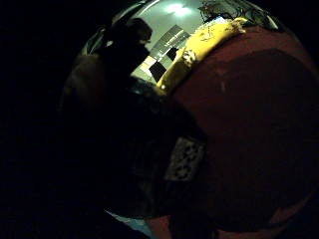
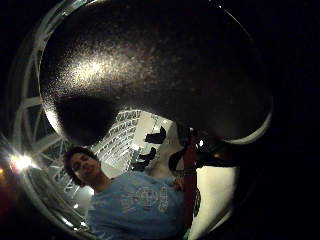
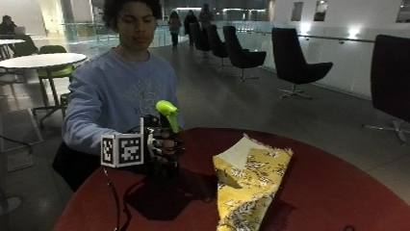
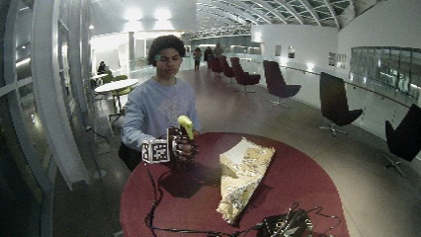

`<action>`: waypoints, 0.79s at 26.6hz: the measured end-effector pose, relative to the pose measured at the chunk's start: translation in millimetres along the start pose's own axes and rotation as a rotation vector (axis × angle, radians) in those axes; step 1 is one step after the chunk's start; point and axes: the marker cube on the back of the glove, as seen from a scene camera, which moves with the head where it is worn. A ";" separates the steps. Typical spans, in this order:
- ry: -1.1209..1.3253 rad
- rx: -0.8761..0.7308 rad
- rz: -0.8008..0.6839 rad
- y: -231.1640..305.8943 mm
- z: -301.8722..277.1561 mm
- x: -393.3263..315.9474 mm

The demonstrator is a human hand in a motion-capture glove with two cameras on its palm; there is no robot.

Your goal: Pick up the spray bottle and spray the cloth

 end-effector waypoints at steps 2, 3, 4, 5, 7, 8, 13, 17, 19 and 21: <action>0.000 -0.009 0.010 1.2 0.0 -1.9; -0.002 -0.010 0.016 1.7 -0.1 -3.3; -0.004 -0.010 0.020 2.2 -0.4 -5.0; -0.006 -0.007 0.020 2.8 -0.8 -6.8; -0.002 0.005 0.005 3.3 -1.9 -9.8; 0.005 0.014 -0.009 3.0 -2.5 -10.8; 0.051 0.008 -0.060 -5.4 -4.7 -19.4; 0.110 -0.079 -0.049 -21.1 -4.4 -33.7; 0.146 -0.154 -0.006 -31.3 -4.2 -40.4; 0.180 -0.233 0.050 -42.2 -4.1 -45.1</action>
